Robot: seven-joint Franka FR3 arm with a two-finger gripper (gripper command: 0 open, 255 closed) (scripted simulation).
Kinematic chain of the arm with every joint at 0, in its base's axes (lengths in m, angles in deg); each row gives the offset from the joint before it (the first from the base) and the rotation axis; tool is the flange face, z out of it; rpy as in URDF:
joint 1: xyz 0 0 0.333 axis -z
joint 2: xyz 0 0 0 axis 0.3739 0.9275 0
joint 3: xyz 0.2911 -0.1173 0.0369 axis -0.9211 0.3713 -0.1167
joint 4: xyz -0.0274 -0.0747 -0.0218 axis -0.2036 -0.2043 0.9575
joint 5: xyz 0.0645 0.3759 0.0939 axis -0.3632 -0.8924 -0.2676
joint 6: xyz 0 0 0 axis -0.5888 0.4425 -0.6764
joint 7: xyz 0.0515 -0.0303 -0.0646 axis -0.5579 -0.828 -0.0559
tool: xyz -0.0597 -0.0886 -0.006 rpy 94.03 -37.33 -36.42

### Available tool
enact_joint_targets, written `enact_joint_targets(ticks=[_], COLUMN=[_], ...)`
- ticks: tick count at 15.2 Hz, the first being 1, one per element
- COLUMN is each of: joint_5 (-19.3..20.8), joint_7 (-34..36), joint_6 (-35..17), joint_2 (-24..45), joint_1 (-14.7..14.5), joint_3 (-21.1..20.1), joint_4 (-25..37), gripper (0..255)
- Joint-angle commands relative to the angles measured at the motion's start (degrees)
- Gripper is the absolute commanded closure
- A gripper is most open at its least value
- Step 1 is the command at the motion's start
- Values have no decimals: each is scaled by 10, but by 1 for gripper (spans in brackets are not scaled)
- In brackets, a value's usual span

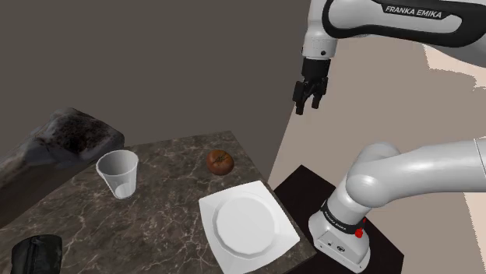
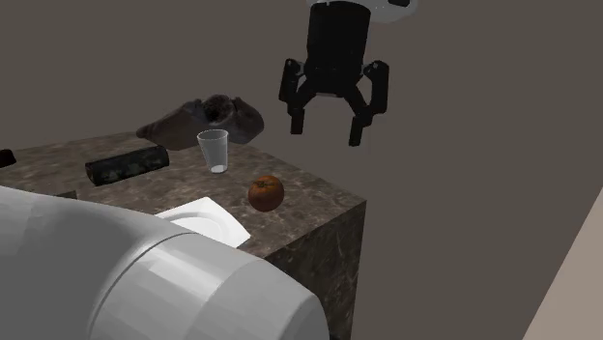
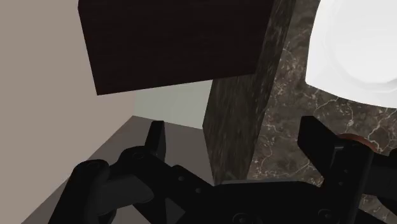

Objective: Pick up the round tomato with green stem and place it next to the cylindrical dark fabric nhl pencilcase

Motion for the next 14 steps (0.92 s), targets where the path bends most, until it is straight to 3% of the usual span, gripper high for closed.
enact_joint_targets(ticks=[1,8,14], joint_5=[0,-44,-114], joint_7=[0,-158,-307], joint_6=[0,-120,-187], joint_2=[0,132,263], joint_1=[0,-60,-118], joint_3=[0,67,106], joint_4=[0,2,39], gripper=[0,0,0])
